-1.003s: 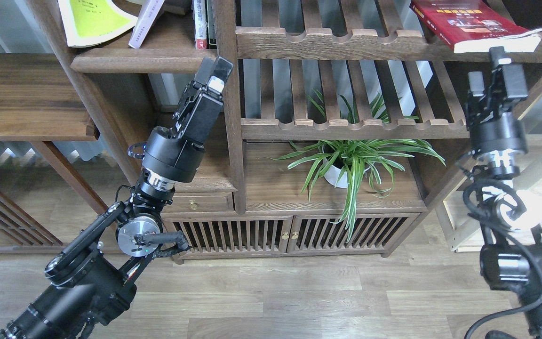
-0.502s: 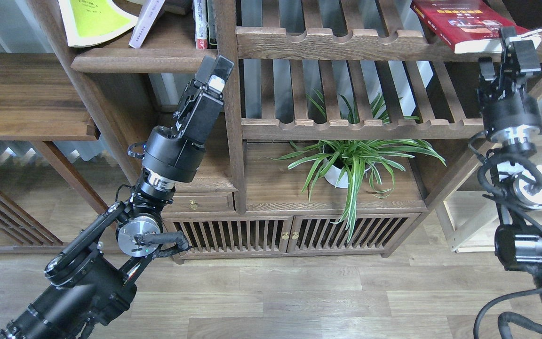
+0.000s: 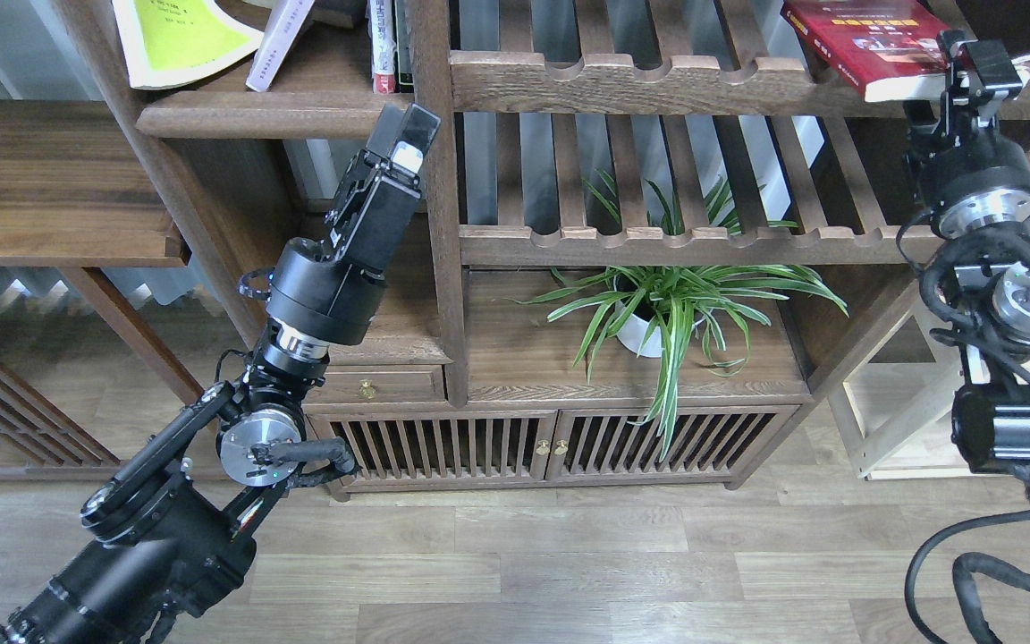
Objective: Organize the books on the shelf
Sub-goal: 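Raise the right gripper to the red book on the top shelf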
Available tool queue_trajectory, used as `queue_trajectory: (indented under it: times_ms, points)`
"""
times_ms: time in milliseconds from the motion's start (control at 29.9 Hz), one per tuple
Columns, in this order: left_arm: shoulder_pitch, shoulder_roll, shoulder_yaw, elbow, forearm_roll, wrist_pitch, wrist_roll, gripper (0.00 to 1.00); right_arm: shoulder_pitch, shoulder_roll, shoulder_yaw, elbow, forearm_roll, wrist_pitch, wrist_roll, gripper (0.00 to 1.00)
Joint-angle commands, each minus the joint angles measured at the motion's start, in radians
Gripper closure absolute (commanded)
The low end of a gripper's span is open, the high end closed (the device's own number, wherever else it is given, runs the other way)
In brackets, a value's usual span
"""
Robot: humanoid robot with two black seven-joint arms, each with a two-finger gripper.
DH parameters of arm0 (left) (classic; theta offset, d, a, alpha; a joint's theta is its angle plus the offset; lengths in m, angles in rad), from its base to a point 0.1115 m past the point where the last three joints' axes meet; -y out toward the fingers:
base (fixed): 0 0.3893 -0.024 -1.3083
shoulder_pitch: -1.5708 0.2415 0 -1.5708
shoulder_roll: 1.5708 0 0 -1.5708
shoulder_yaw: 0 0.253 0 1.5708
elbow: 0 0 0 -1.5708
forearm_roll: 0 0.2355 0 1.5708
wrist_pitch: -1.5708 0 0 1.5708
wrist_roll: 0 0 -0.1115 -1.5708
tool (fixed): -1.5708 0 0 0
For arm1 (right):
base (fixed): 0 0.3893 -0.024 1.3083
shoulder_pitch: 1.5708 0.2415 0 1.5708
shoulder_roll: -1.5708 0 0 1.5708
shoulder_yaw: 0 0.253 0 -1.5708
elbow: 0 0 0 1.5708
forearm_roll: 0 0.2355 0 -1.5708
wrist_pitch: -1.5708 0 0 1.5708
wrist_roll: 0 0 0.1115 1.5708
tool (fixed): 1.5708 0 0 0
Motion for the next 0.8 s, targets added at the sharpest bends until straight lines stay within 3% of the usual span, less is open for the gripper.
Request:
queue_trajectory:
  times_ms: [0,267,435,769]
  points:
    - [0.000,0.002,0.002,0.002,0.000,0.000,0.000,0.04,-0.001,-0.017,-0.003,0.000,0.000,-0.005,0.000,0.30]
    - [0.000,0.004,0.004,0.002,0.000,0.000,0.000,0.04,-0.001,-0.017,-0.004,0.000,0.000,-0.005,-0.027,0.44]
    - [-0.002,0.008,0.002,0.002,0.000,0.000,0.000,0.04,-0.006,-0.008,-0.004,0.005,0.002,0.008,-0.061,0.60]
    - [0.000,0.021,0.001,0.000,0.000,0.000,0.000,0.04,-0.007,0.032,-0.004,0.013,0.051,0.065,-0.058,0.92]
